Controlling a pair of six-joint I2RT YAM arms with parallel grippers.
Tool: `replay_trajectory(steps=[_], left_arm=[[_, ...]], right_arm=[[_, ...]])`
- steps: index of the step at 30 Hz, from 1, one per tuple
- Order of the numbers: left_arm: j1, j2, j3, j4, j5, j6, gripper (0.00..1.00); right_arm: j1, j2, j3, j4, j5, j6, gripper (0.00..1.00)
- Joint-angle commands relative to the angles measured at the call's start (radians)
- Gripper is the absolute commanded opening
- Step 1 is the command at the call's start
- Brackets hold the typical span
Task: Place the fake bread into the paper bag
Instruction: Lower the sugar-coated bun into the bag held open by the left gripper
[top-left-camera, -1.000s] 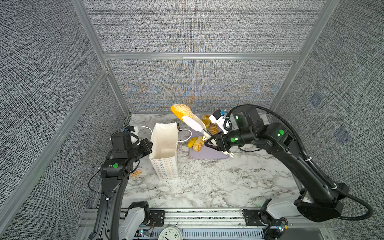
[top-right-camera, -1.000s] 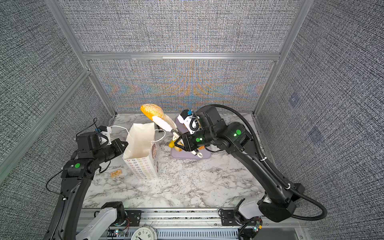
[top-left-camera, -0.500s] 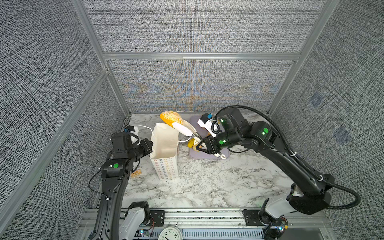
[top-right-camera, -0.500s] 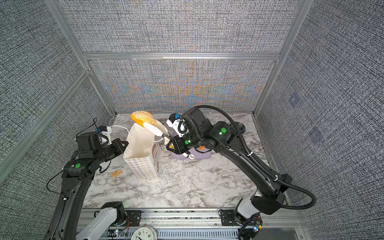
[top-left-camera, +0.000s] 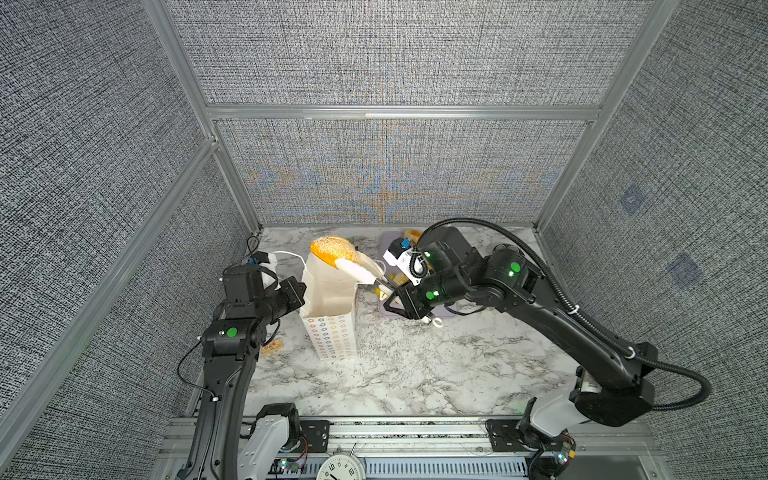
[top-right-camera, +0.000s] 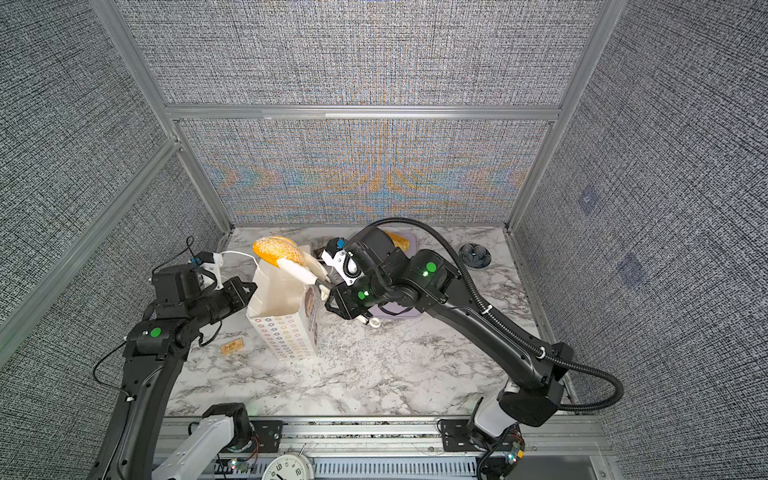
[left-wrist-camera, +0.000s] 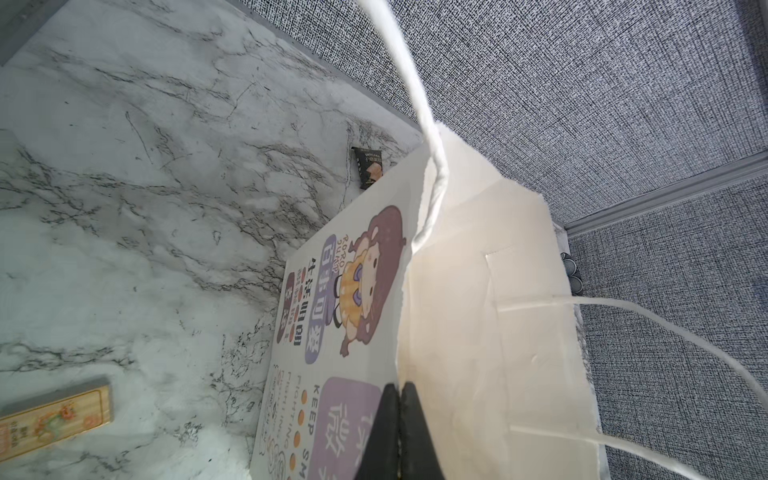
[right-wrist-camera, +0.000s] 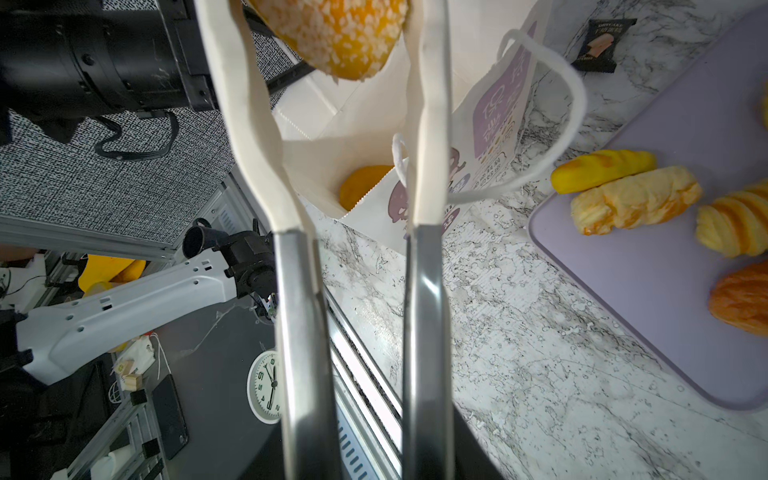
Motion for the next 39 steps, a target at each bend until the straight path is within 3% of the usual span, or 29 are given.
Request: replay_trajectory(steps=[1, 10, 39], left_arm=[[0.000, -0.001, 0.000, 0.022, 0.009, -0.003, 0.02], [0.001, -0.001, -0.005, 0.028, 0.013, -0.009, 0.02], [0.001, -0.016, -0.027, 0.048, 0.020, -0.025, 0.02]], right_arm=[[0.028, 0.002, 0.004, 0.012, 0.059, 0.038, 0.38], [0.074, 0.033, 0.012, 0.012, 0.174, 0.100, 0.38], [0.084, 0.116, -0.008, 0.006, 0.200, 0.097, 0.38]])
